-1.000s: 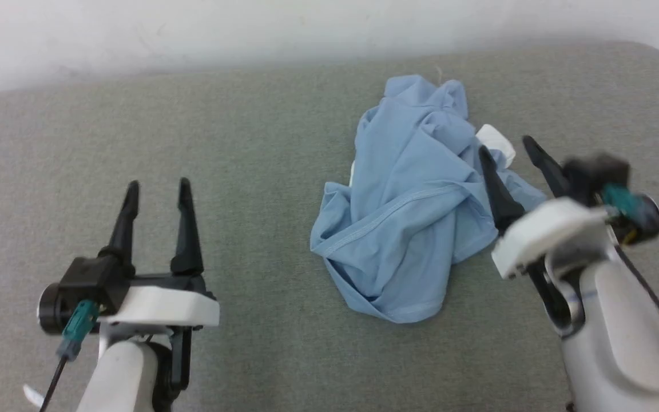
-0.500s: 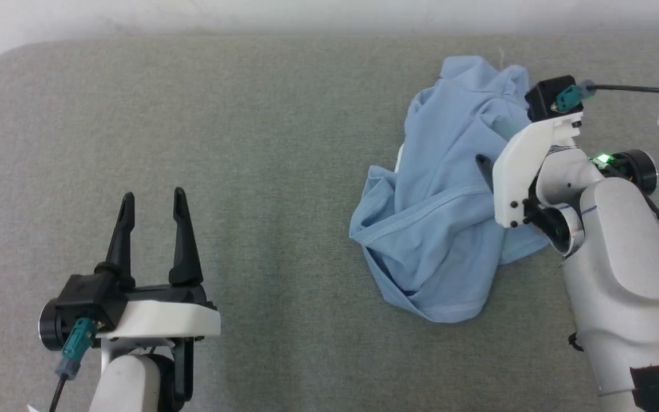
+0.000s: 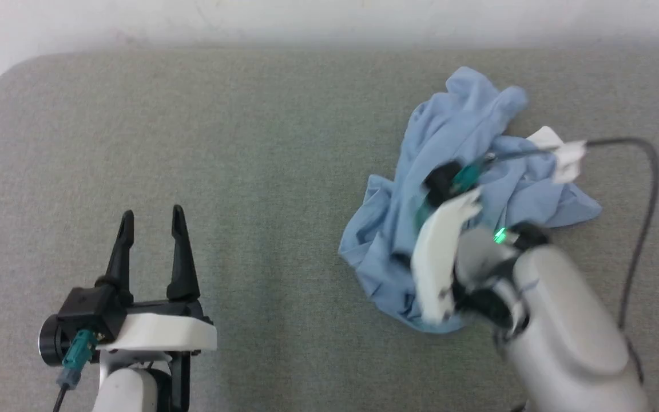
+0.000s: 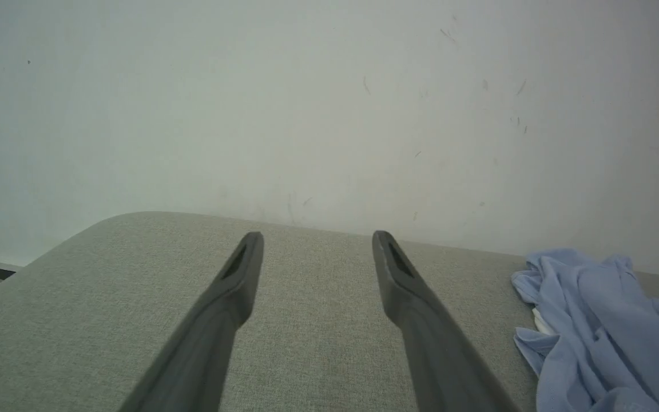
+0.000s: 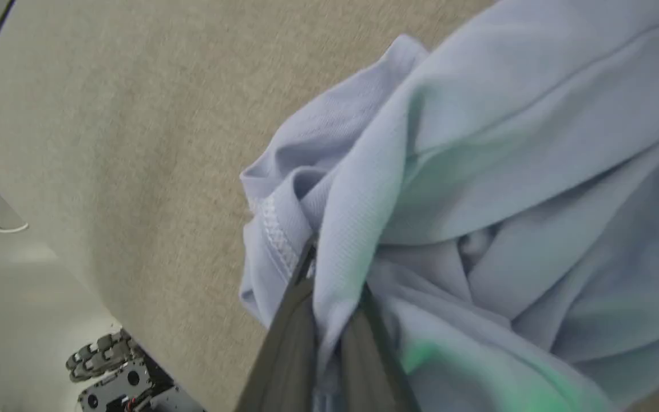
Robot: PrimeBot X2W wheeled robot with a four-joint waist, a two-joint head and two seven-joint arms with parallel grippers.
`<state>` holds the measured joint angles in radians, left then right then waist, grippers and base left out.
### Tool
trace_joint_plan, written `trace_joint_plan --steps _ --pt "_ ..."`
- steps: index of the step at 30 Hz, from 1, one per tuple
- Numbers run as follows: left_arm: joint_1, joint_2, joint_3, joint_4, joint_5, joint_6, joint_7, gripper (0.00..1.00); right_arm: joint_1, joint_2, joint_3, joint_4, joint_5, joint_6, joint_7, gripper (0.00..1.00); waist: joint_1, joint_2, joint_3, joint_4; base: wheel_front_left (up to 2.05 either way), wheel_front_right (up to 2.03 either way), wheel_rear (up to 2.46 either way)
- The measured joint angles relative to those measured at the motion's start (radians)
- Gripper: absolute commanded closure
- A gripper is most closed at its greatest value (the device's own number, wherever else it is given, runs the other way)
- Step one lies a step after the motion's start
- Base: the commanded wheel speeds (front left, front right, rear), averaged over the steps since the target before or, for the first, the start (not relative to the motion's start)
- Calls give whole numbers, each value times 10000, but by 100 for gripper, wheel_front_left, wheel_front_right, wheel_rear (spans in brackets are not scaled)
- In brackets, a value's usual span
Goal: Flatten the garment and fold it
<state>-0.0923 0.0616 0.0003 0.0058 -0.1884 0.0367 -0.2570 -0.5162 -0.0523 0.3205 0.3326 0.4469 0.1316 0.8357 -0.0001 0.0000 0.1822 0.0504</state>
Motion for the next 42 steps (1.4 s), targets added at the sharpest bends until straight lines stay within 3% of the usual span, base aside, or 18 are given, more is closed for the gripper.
trace_joint_plan --steps 4,8,9,10,11,15,19,25,32,37,42 --pt "166 -27 63 71 79 -96 0 0 1703 -211 1243 -1925 819 -2 596 100 -1 0 -335 -196 0 0 0" --pt "346 -35 121 81 115 -155 0 0 3451 -560 1756 -3319 1070 -2 894 100 -1 0 -603 -464 0 0 0" --pt "347 -36 121 86 125 -188 0 0 3804 -604 1722 -3530 995 -2 874 84 0 0 -654 -540 0 0 0" --pt "346 -44 117 90 148 -199 0 0 4087 -617 1659 -3705 876 -2 780 33 -1 0 -700 -609 0 0 0" --pt "346 -50 113 96 148 -236 0 0 4343 -585 1507 -3858 767 -2 591 0 -1 0 -744 -671 0 0 0" --pt "347 -54 104 102 211 -278 0 0 5031 -232 648 -4286 151 -2 -585 0 -1 0 -885 -864 0 0 0" --pt "349 -58 104 104 215 -286 0 0 5102 -19 -523 -4498 -466 -2 -2510 0 0 0 -916 -995 0 0 0" --pt "332 -61 52 100 217 -366 0 0 3986 -12 -1582 -3779 -520 -2 -4585 0 1 0 -762 -952 0 0 0" --pt "279 -67 -157 77 217 -374 0 0 1255 -12 -2056 -1139 -1133 -2 -4671 0 2 0 -530 -551 0 0 0" --pt "130 -81 -311 105 196 -368 0 0 -91 -10 -2378 876 -2098 -2 -3829 0 3 0 -300 -132 0 0 0" --pt "52 -88 -341 125 132 -359 0 0 -656 2 -2545 1964 -2847 -2 -3076 0 3 0 -103 308 0 0 0"
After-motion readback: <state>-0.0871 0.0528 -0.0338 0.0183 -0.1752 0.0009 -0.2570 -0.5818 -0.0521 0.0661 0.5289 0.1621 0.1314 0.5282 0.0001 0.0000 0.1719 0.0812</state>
